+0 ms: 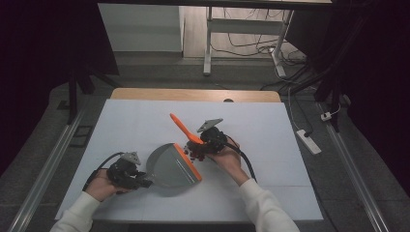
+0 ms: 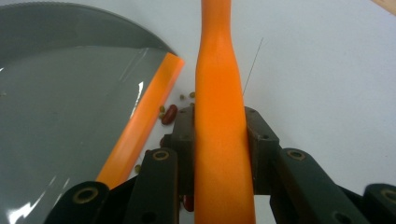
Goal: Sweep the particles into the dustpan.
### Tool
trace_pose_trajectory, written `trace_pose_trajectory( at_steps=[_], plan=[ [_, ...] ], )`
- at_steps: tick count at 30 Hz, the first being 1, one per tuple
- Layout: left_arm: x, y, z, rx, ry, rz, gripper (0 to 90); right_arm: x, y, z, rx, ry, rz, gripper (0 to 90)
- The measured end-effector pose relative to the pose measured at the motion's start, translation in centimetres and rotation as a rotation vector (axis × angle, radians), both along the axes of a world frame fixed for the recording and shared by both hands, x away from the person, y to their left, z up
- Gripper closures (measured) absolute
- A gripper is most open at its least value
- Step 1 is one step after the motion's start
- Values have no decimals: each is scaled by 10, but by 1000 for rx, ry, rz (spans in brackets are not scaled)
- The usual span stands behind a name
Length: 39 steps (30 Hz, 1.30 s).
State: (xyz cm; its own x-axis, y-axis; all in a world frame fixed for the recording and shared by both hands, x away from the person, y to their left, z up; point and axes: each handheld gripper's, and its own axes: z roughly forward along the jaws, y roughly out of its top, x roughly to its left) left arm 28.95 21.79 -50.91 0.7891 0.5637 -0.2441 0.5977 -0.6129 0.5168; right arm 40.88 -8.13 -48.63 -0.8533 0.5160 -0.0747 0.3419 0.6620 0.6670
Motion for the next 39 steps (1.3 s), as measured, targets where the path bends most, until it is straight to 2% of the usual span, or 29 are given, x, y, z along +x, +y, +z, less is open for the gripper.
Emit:
trace_pose_trajectory(
  at_steps=[8,19,21,24,27,29,31,35,39],
  plan=[
    [2,-1,-1,1,3,-2,622,-9,4,-1,-1,-7,15,699],
    [2,-2,-1,3,-1,-6,622,-22,15,-1,28,19,52,699],
    [3,-1,-1,2,0,-7,622,-24,16,-1,50,37,62,700],
    [3,-1,-1,2,-2,-6,622,-25,17,1,111,83,84,700],
    [2,-1,-1,3,-2,-6,622,-26,18,2,105,73,102,700],
    [2,-1,-1,4,-2,-6,622,-25,14,5,130,74,85,700],
    [2,-1,-1,3,-2,-6,622,-22,8,9,153,56,63,700],
    [2,-2,-2,7,-1,-5,622,-17,-6,16,167,28,13,700],
    [2,-2,-1,5,-2,-6,622,-15,-14,18,164,19,-8,700]
  ],
)
